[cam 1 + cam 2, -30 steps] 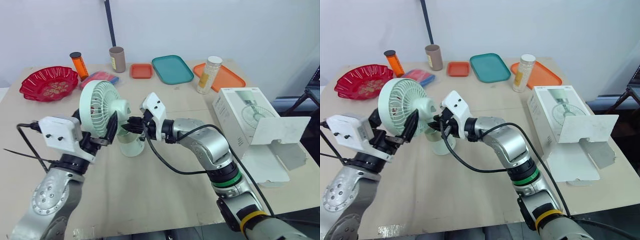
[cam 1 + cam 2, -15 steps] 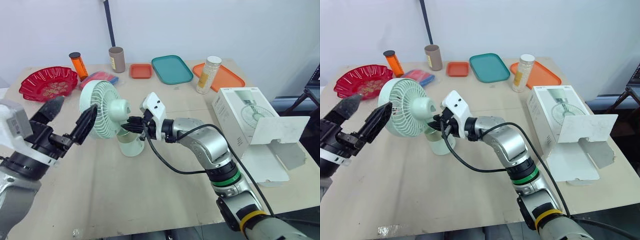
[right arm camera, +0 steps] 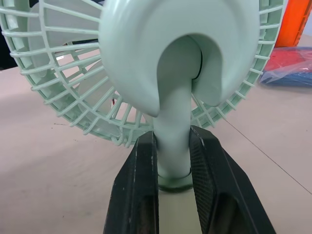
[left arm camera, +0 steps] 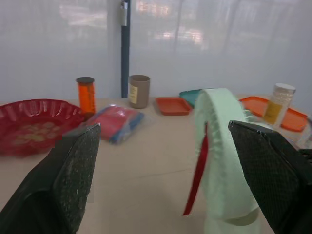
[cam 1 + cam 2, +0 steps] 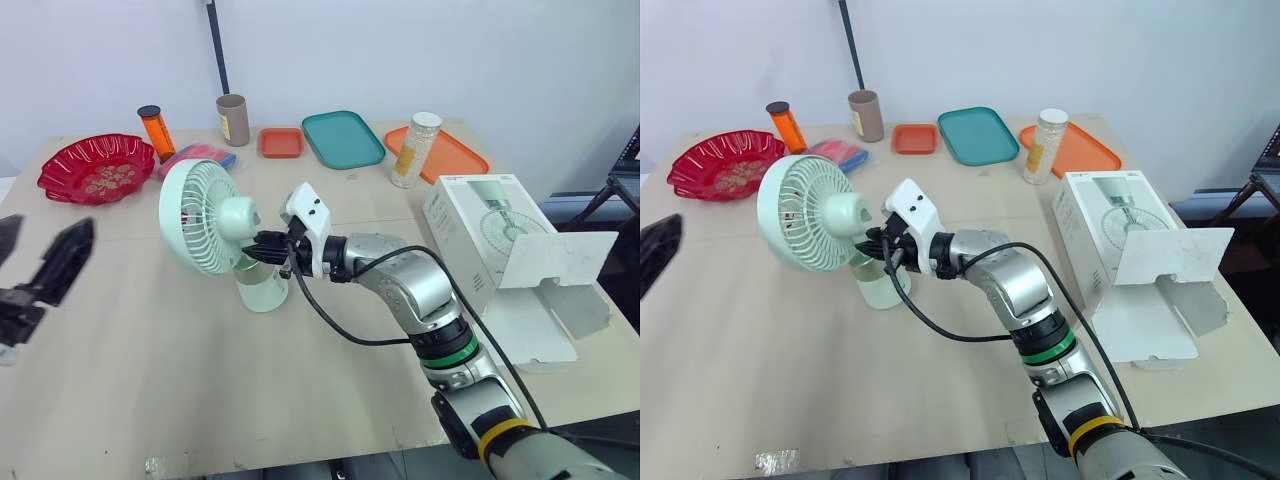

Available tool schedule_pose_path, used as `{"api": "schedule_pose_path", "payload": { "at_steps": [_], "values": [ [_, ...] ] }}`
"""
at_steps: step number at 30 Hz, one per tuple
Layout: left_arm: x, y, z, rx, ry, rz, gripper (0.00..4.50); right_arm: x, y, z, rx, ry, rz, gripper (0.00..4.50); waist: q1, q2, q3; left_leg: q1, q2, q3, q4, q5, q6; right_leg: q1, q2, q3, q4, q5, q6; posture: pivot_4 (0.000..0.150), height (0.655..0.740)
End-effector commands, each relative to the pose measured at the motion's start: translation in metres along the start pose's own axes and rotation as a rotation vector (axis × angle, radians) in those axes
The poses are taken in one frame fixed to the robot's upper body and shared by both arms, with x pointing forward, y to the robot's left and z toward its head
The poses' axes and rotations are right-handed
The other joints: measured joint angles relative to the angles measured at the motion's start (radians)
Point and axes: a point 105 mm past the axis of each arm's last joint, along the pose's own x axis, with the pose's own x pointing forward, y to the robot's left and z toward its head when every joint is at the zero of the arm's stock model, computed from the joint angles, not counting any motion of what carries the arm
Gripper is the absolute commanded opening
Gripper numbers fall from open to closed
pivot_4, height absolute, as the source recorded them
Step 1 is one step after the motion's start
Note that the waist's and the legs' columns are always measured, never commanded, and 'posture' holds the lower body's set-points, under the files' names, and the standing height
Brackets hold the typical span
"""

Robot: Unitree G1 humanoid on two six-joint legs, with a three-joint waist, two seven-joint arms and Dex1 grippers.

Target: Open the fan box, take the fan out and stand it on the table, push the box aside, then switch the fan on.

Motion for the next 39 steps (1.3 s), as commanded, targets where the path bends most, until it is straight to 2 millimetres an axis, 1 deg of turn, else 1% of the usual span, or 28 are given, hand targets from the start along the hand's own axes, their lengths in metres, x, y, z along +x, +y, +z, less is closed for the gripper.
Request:
{"api": "schedule_pose_path", "payload": {
  "at_steps": [1,2,5,10,14,17,21,23,25,27,28,29,30,31,32,33,34,35,36,37,39],
  "values": [
    [-0.012,0.020,-0.003,0.046,0.038,0.021,4.44,-0.001,0.000,0.019,-0.038,-0.066,0.013,0.31,0.000,0.000,0.000,0.000,0.000,0.000,0.000,0.000,0.000,0.000,0.000,0.000,0.000,0.000,0.000,0.150,0.7400],
    [-0.015,0.021,-0.017,0.061,0.101,-0.011,4.44,-0.002,0.000,0.021,-0.034,-0.078,0.019,0.31,0.000,0.000,0.000,0.000,0.000,0.001,0.000,0.000,0.000,0.000,0.000,0.000,0.000,0.000,0.000,0.150,0.7400],
    [-0.021,0.017,-0.046,0.121,0.229,-0.120,4.44,-0.006,0.003,0.027,-0.027,-0.111,0.038,0.31,-0.001,0.000,0.000,0.000,0.000,0.001,0.000,0.000,0.000,0.000,0.000,0.000,0.000,0.000,0.000,0.150,0.7400],
    [-0.017,0.007,-0.075,0.176,0.322,-0.291,4.44,-0.015,0.012,0.035,-0.023,-0.158,0.086,0.31,-0.001,0.000,0.000,0.000,0.000,0.001,-0.001,0.000,0.000,0.000,0.001,0.000,-0.001,0.000,0.000,0.150,0.7400],
    [-0.009,0.001,-0.093,0.235,0.361,-0.438,4.44,-0.029,0.023,0.036,-0.031,-0.196,0.150,0.31,-0.001,0.000,0.000,0.000,0.000,0.001,-0.001,0.000,0.000,0.000,0.001,0.000,-0.001,0.000,0.000,0.150,0.7400],
    [-0.003,-0.004,-0.105,0.263,0.373,-0.532,4.44,-0.037,0.030,0.032,-0.054,-0.206,0.185,0.31,-0.001,0.000,0.000,-0.001,0.001,0.001,-0.002,0.000,0.000,0.000,0.001,0.000,-0.001,0.000,0.000,0.150,0.7400],
    [0.006,-0.011,-0.119,0.316,0.385,-0.666,4.44,-0.044,0.029,0.024,-0.070,-0.210,0.204,0.31,-0.001,0.000,0.000,0.000,0.001,0.001,-0.001,0.000,0.000,-0.001,0.001,0.000,-0.001,0.000,0.000,0.150,0.7400],
    [0.008,-0.014,-0.122,0.319,0.381,-0.693,4.44,-0.049,0.032,0.023,-0.074,-0.219,0.217,0.31,-0.002,0.000,0.000,0.000,0.001,0.002,-0.001,0.000,0.000,-0.001,0.000,0.000,-0.001,0.000,0.000,0.150,0.7400],
    [0.015,-0.021,-0.129,0.318,0.377,-0.761,4.44,-0.051,0.032,0.023,-0.078,-0.238,0.230,0.31,-0.003,0.000,0.000,0.000,0.002,0.002,-0.001,0.000,0.001,-0.001,0.001,0.000,-0.001,0.000,-0.001,0.150,0.7400],
    [0.020,-0.026,-0.135,0.312,0.372,-0.795,3.94,-0.052,0.032,0.022,-0.082,-0.249,0.234,0.31,-0.001,0.002,0.001,0.000,0.001,0.002,-0.001,-0.001,0.001,-0.001,0.000,0.000,0.000,0.000,0.000,0.150,0.7400],
    [0.022,-0.029,-0.136,0.307,0.367,-0.800,3.77,-0.053,0.032,0.022,-0.080,-0.251,0.238,0.31,-0.001,0.001,0.001,0.000,0.001,0.002,-0.001,-0.001,0.001,-0.001,0.000,0.000,0.000,0.000,0.000,0.150,0.7400],
    [0.024,-0.031,-0.137,0.303,0.362,-0.807,3.30,-0.054,0.033,0.022,-0.079,-0.253,0.242,0.31,-0.001,0.001,0.001,0.000,0.001,0.002,-0.001,-0.001,0.001,-0.001,0.000,0.000,0.000,0.000,0.000,0.150,0.7400],
    [0.025,-0.034,-0.139,0.300,0.359,-0.814,2.96,-0.055,0.034,0.021,-0.074,-0.255,0.249,0.31,-0.001,0.001,0.001,0.000,0.001,0.002,-0.001,-0.001,0.001,-0.001,0.000,0.000,0.000,0.000,0.000,0.150,0.7400],
    [0.024,-0.036,-0.141,0.296,0.358,-0.821,2.96,-0.056,0.035,0.019,-0.073,-0.254,0.255,0.31,-0.001,0.001,0.001,0.000,0.001,0.002,-0.001,-0.001,0.001,-0.001,0.000,0.000,0.000,0.000,0.000,0.150,0.7400],
    [0.024,-0.039,-0.143,0.292,0.356,-0.829,2.15,-0.057,0.037,0.017,-0.075,-0.252,0.264,0.31,-0.001,0.001,0.001,0.000,0.001,0.002,-0.001,-0.001,0.001,-0.001,0.000,0.000,0.000,0.000,0.000,0.150,0.7400],
    [0.024,-0.041,-0.145,0.286,0.354,-0.832,2.05,-0.057,0.039,0.015,-0.074,-0.248,0.272,0.31,-0.001,0.001,0.001,-0.001,0.001,0.002,-0.001,-0.001,0.002,-0.001,0.000,0.000,0.000,0.000,0.000,0.150,0.7400],
    [0.023,-0.043,-0.146,0.280,0.353,-0.834,1.82,-0.058,0.040,0.013,-0.079,-0.245,0.278,0.31,-0.001,0.001,0.001,-0.001,0.001,0.002,-0.001,-0.001,0.002,-0.001,0.000,0.000,0.000,0.000,0.000,0.150,0.7400],
    [0.023,-0.045,-0.147,0.276,0.352,-0.835,1.44,-0.058,0.041,0.011,-0.083,-0.243,0.283,0.31,-0.001,0.001,0.001,-0.001,0.001,0.002,-0.001,-0.001,0.002,-0.001,0.000,0.000,0.000,0.000,0.000,0.150,0.7400],
    [0.022,-0.046,-0.148,0.271,0.355,-0.831,1.16,-0.059,0.041,0.010,-0.084,-0.243,0.286,0.31,-0.001,0.001,0.001,-0.001,0.001,0.002,-0.001,-0.001,0.002,-0.001,-0.001,0.000,0.000,0.000,0.000,0.150,0.7400],
    [0.020,-0.047,-0.149,0.266,0.357,-0.832,0.70,-0.059,0.042,0.010,-0.086,-0.246,0.287,0.31,-0.001,0.001,0.001,-0.001,0.001,0.002,-0.001,-0.001,0.002,-0.001,-0.001,0.000,0.000,0.000,0.000,0.150,0.7400],
    [0.017,-0.049,-0.150,0.260,0.364,-0.840,0.70,-0.058,0.043,0.011,-0.096,-0.256,0.292,0.31,-0.002,0.001,0.001,0.000,0.002,0.002,0.000,-0.001,0.002,-0.001,0.000,0.000,0.000,0.001,0.000,0.150,0.7400]
  ]
}}
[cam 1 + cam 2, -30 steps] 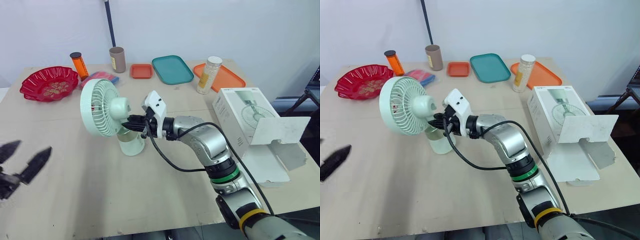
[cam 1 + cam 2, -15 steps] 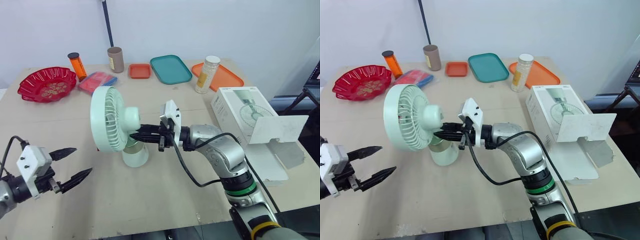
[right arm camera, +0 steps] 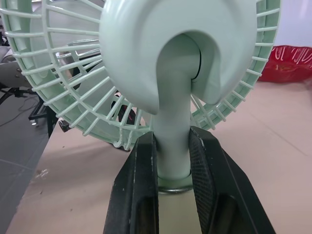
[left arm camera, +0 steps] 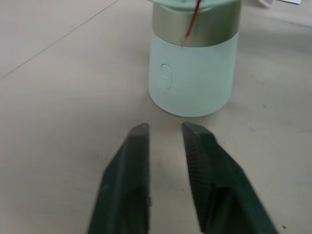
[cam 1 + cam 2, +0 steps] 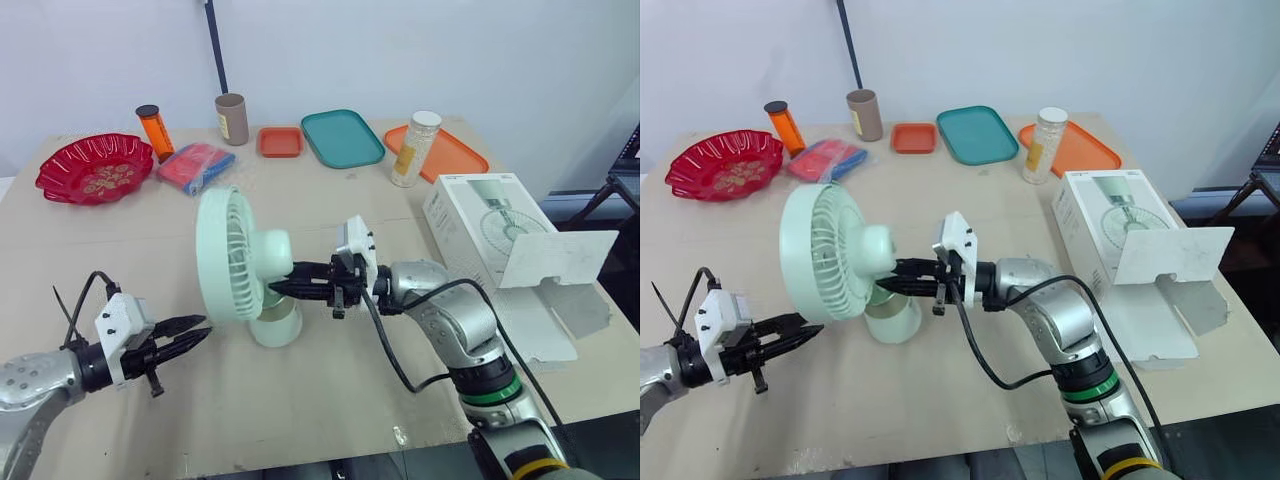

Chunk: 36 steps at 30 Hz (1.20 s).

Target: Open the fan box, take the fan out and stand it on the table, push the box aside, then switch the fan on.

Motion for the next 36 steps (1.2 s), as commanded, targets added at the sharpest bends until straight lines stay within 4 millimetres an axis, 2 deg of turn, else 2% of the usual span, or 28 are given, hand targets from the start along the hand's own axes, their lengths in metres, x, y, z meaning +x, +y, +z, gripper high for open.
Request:
{"api": "schedule_pose_path", "payload": {
  "at_steps": [1,7,9,10,14,23,36],
  "values": [
    [0.000,-0.007,0.006,0.028,-0.007,-0.017,0.70,0.003,0.012,0.025,-0.117,-0.094,0.057,0.31,0.000,0.000,0.000,0.000,0.000,0.000,0.000,0.000,0.000,0.000,0.000,0.000,0.000,0.000,0.000,0.150,0.7400],
    [0.001,-0.007,0.008,0.019,-0.007,-0.036,0.70,0.004,0.017,0.025,-0.156,-0.112,0.076,0.31,0.001,0.000,0.000,0.000,0.000,0.000,0.000,0.000,0.000,0.000,0.000,0.000,0.000,0.000,0.000,0.150,0.7400],
    [0.002,-0.006,0.008,0.018,-0.009,-0.043,0.18,0.004,0.018,0.024,-0.161,-0.113,0.080,0.31,0.001,0.000,0.000,0.000,0.000,0.000,0.000,0.000,0.000,0.000,0.000,0.000,0.000,0.000,0.000,0.150,0.7400],
    [0.004,-0.005,0.007,0.018,-0.009,-0.046,0.09,0.004,0.019,0.023,-0.165,-0.112,0.086,0.31,0.001,0.000,0.000,0.000,0.000,0.000,0.000,0.000,0.000,0.000,0.000,0.000,0.000,0.000,0.000,0.150,0.7400],
    [0.014,-0.004,0.006,0.023,-0.014,-0.058,0.09,0.004,0.024,0.015,-0.204,-0.097,0.111,0.31,0.001,0.000,0.000,0.000,0.000,0.000,0.000,0.000,0.000,0.000,0.000,0.000,0.000,0.000,0.000,0.150,0.7400],
    [0.024,-0.012,0.005,0.026,-0.022,-0.086,0.09,0.006,0.021,0.008,-0.226,-0.095,0.097,0.31,0.001,0.000,0.000,0.000,0.000,0.000,0.001,0.000,0.000,0.000,0.000,0.000,0.001,0.000,0.000,0.150,0.7400],
    [0.022,-0.012,0.003,0.020,-0.015,-0.066,0.09,0.007,0.024,-0.001,-0.211,-0.079,0.111,0.31,0.001,0.000,0.000,0.000,0.000,0.000,0.001,0.000,0.000,0.000,0.000,0.000,0.001,0.000,0.000,0.150,0.7400]
  ]
}}
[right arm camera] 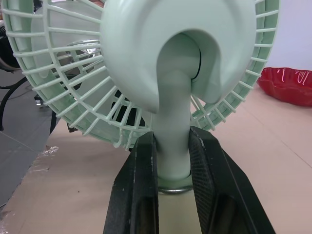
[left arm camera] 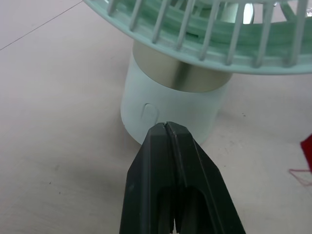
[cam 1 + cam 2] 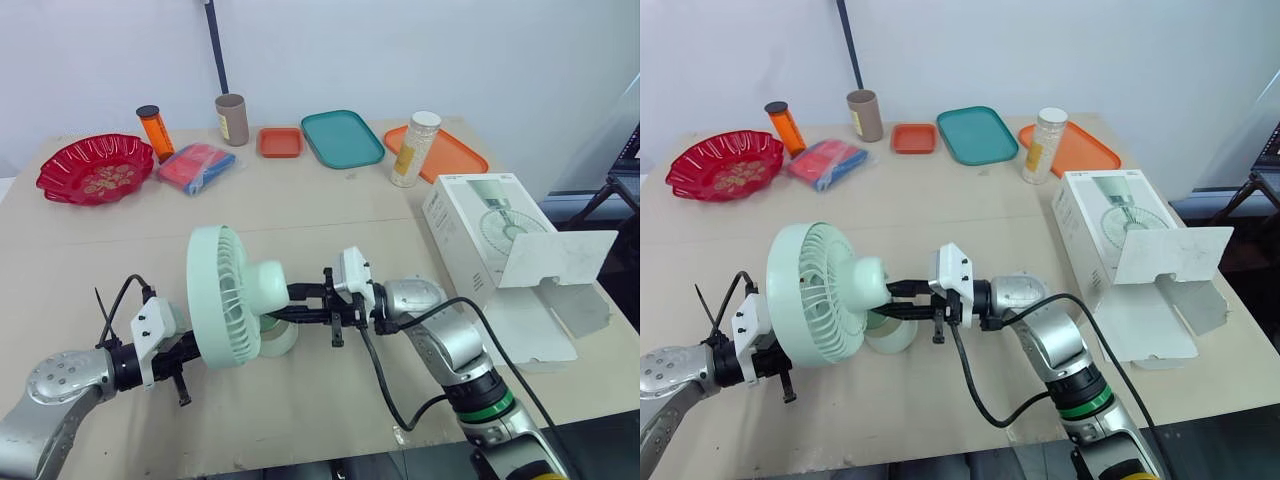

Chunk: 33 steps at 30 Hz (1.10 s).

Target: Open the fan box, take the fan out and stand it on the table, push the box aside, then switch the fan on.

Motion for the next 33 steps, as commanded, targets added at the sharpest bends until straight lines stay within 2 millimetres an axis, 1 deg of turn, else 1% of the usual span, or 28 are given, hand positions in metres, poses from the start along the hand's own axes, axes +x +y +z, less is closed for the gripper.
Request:
{"api": "schedule_pose_path", "payload": {
  "at_steps": [1,6,9,18,33],
  "values": [
    [-0.003,0.001,0.006,0.027,-0.011,0.017,0.09,0.003,0.003,0.016,-0.059,-0.055,0.020,0.31,0.000,0.000,0.000,0.000,0.000,0.000,0.000,0.000,0.000,0.000,0.000,0.000,0.000,0.000,0.000,0.150,0.7400],
    [-0.004,0.002,0.004,0.020,-0.005,0.029,0.09,0.003,0.003,0.016,-0.056,-0.055,0.023,0.31,0.000,0.000,0.000,0.000,0.000,0.000,0.000,0.000,0.000,0.000,0.000,0.000,0.000,0.000,0.000,0.150,0.7400],
    [0.001,0.004,0.001,0.015,0.001,0.035,0.09,0.003,0.004,0.016,-0.051,-0.054,0.024,0.31,0.000,0.000,0.000,0.000,0.000,0.000,0.000,0.000,0.000,0.000,0.000,0.000,0.000,0.000,0.000,0.150,0.7400],
    [0.009,0.004,0.001,0.017,-0.009,0.034,0.09,0.003,0.004,0.017,-0.048,-0.052,0.021,0.31,0.000,0.000,0.000,0.000,0.000,0.000,0.000,0.000,0.000,0.000,0.000,0.000,0.000,0.000,0.000,0.150,0.7400],
    [0.016,0.003,-0.003,0.008,-0.018,0.037,0.09,0.003,0.004,0.018,-0.040,-0.049,0.019,0.31,0.000,0.000,0.000,0.000,0.000,0.000,0.000,0.000,0.000,0.000,0.000,0.000,0.001,0.000,0.000,0.150,0.7400]
  ]
}}
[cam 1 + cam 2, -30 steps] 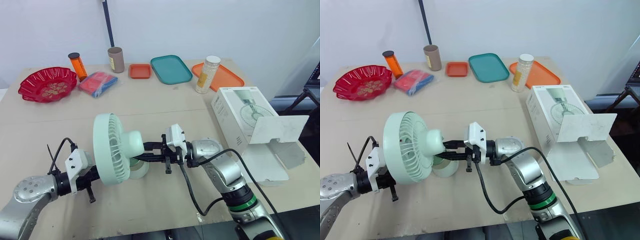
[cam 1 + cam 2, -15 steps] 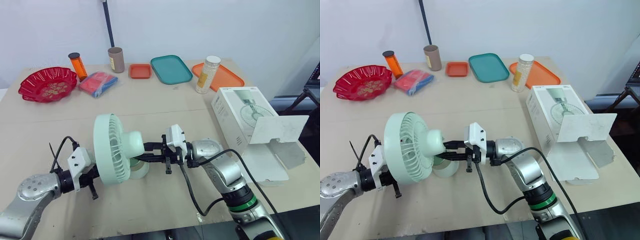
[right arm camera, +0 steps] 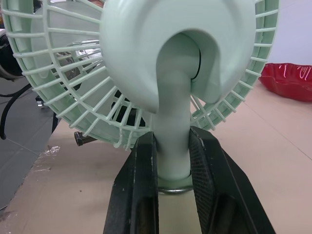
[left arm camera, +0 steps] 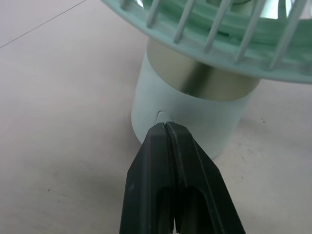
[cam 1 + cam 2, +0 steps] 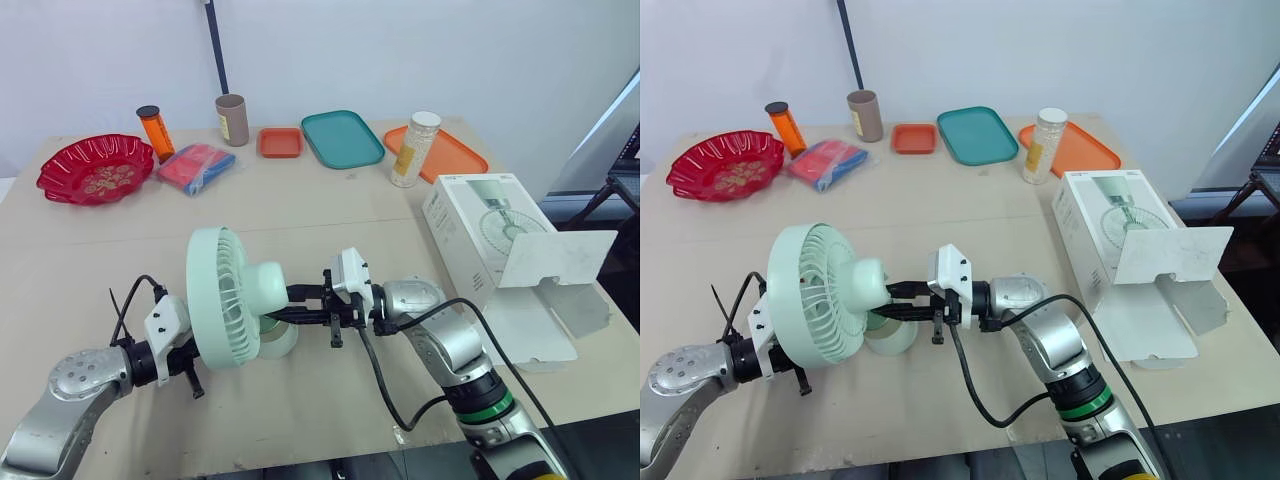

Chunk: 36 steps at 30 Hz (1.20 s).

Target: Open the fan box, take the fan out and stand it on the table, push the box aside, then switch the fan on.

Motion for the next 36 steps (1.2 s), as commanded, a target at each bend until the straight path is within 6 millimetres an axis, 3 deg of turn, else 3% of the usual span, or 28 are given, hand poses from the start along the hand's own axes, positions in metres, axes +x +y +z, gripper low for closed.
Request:
{"api": "schedule_pose_path", "payload": {
  "at_steps": [1,36],
  "values": [
    [0.0016,-0.0015,0.0038,0.017,-0.019,0.000,0.09,0.0030,0.0040,0.0194,-0.058,-0.056,0.024,0.31,0.000,0.000,0.000,0.000,0.000,0.000,0.000,0.000,0.000,0.000,0.000,0.000,0.000,0.000,0.000,0.150,0.7400],
    [0.0064,0.0003,0.0036,-0.001,-0.042,0.026,0.09,0.0044,0.0084,0.0179,-0.042,-0.049,0.013,0.31,0.000,0.000,0.000,0.000,0.000,0.000,0.000,0.000,0.000,0.000,0.000,0.000,0.000,0.000,0.000,0.150,0.7400]
  ]
}}
